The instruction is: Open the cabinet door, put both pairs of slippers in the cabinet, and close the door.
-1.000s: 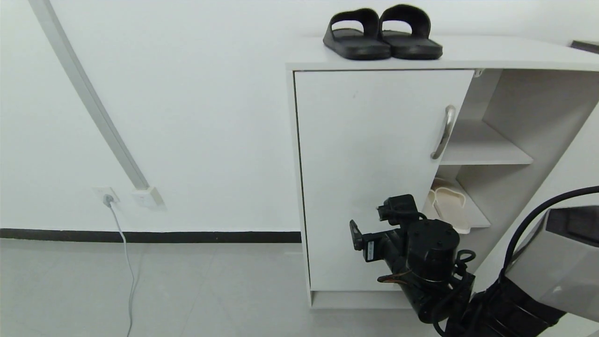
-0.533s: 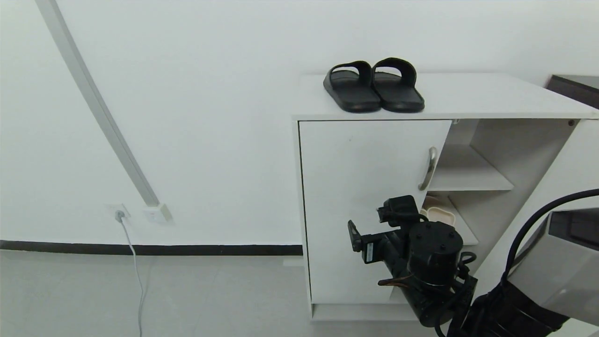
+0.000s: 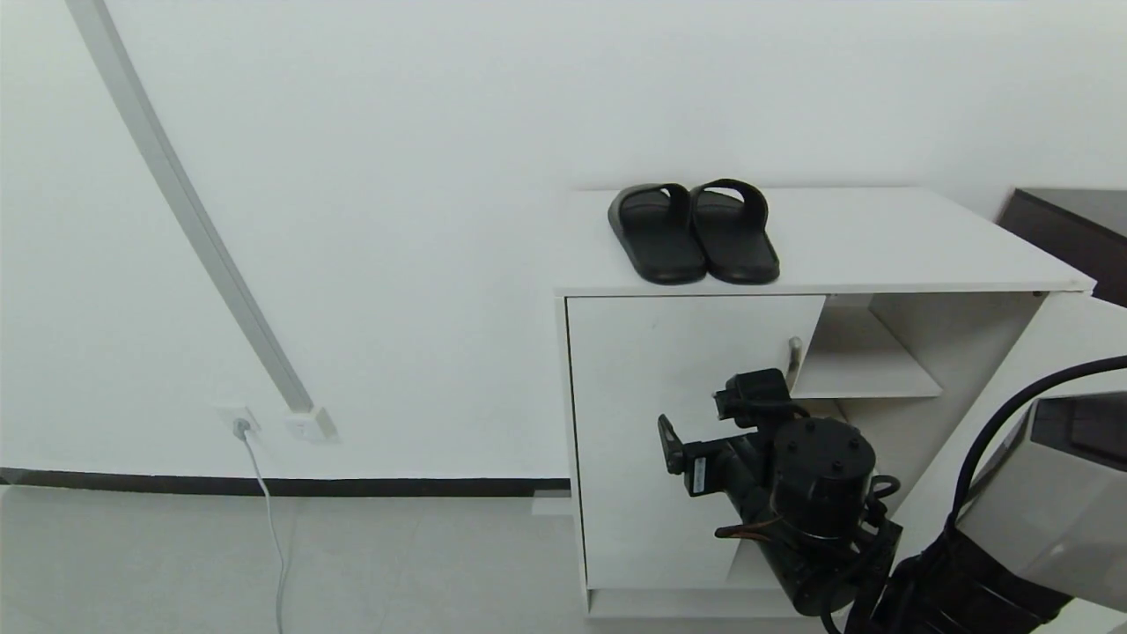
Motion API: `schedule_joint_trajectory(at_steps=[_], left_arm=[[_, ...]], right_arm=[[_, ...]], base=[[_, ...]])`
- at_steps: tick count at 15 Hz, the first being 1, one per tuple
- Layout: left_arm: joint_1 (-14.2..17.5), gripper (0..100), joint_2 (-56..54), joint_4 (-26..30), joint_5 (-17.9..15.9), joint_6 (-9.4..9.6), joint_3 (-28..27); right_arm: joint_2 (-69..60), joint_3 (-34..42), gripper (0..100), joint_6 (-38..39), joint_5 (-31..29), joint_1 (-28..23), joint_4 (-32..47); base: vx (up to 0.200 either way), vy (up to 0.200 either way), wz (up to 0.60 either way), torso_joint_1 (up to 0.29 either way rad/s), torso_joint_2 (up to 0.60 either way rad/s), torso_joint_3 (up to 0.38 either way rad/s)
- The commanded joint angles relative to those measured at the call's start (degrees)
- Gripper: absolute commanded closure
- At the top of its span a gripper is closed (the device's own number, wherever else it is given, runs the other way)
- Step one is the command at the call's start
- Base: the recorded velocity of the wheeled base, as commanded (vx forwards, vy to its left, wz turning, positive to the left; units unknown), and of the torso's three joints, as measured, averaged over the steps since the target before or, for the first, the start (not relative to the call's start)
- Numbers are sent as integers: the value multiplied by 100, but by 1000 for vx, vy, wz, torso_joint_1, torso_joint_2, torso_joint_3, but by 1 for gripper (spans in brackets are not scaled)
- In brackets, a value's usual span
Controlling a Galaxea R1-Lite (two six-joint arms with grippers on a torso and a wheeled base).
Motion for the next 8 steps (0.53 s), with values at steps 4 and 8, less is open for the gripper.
schedule_joint_trajectory(at_steps=[4, 8], left_arm=[[2, 100, 0, -1, -1, -1, 1], [2, 100, 0, -1, -1, -1, 1]], right_arm=[[3, 12, 0, 0, 2, 0, 1], [3, 47, 0, 0, -7, -9, -43]], base=[[0, 0, 0, 198, -507, -314], [0, 0, 0, 226, -542, -316]])
